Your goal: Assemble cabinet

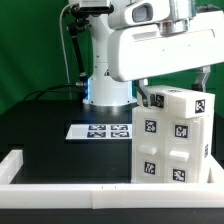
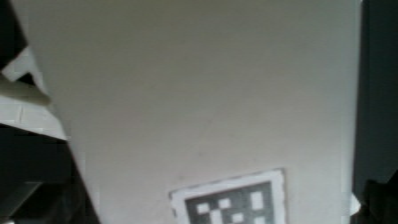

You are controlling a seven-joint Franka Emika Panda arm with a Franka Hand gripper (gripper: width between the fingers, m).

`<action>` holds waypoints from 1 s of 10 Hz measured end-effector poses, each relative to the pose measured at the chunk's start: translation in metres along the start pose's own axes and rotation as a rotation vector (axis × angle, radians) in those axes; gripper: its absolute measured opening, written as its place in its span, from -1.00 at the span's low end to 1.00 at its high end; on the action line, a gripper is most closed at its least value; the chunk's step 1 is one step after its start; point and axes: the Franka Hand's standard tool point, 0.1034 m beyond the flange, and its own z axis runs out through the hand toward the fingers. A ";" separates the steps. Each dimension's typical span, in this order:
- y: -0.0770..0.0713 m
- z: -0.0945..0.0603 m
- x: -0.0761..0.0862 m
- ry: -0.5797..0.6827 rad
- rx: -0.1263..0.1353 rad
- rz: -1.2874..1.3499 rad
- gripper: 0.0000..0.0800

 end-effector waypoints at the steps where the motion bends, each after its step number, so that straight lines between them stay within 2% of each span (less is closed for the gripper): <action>1: 0.001 0.000 0.000 0.000 0.000 0.002 0.59; 2: 0.001 0.000 0.000 0.000 0.000 0.002 0.59; 3: 0.001 0.000 0.000 0.000 0.000 0.020 0.40; 6: 0.002 0.000 0.000 0.002 0.003 0.055 0.40; 7: 0.004 -0.001 0.000 0.006 0.010 0.154 0.40; 10: 0.005 -0.001 0.001 0.015 0.009 0.386 0.40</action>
Offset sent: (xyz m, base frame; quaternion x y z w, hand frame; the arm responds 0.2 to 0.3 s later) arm 0.0000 0.0000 0.0000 0.0000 0.0000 0.0650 0.9979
